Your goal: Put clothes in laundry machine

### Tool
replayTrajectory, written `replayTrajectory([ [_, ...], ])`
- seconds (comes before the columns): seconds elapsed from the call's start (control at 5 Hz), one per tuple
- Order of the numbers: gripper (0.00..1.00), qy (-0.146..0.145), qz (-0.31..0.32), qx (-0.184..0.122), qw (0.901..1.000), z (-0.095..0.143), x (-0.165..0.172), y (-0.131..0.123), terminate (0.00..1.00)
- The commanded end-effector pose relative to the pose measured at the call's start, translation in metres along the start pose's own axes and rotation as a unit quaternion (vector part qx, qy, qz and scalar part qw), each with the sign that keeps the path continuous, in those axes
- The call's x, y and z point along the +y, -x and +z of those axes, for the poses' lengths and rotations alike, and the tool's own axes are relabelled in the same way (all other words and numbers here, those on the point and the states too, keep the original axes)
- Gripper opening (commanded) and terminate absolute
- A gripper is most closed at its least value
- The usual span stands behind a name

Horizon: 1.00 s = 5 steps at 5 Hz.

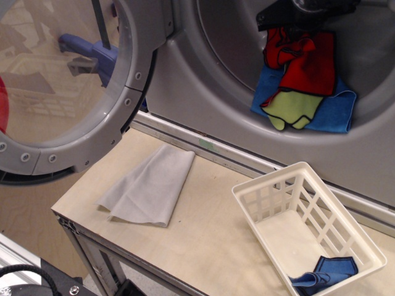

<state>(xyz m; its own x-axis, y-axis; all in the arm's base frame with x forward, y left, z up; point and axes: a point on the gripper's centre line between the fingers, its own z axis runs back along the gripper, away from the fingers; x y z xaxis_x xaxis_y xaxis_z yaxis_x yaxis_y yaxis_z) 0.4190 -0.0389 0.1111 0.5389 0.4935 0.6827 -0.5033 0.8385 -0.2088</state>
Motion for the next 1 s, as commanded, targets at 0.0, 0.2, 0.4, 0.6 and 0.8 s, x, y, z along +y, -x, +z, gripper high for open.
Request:
replayTrajectory([
  [0.0, 1.0, 0.042, -0.028, -0.014, 0.9986, 0.029, -0.005, 0.004, 0.0],
  [0.2, 1.0, 0.053, -0.041, 0.023, 0.9975, 0.044, 0.001, 0.024, 0.0],
  [0.4, 1.0, 0.082, -0.052, 0.061, 0.9934, 0.066, 0.008, 0.046, 0.0],
  [0.6, 1.0, 0.102, -0.079, 0.067, 0.9894, 0.086, 0.013, 0.069, 0.0],
  [0.8, 1.0, 0.115, -0.092, 0.107, 0.9832, 0.097, 0.018, 0.084, 0.0],
])
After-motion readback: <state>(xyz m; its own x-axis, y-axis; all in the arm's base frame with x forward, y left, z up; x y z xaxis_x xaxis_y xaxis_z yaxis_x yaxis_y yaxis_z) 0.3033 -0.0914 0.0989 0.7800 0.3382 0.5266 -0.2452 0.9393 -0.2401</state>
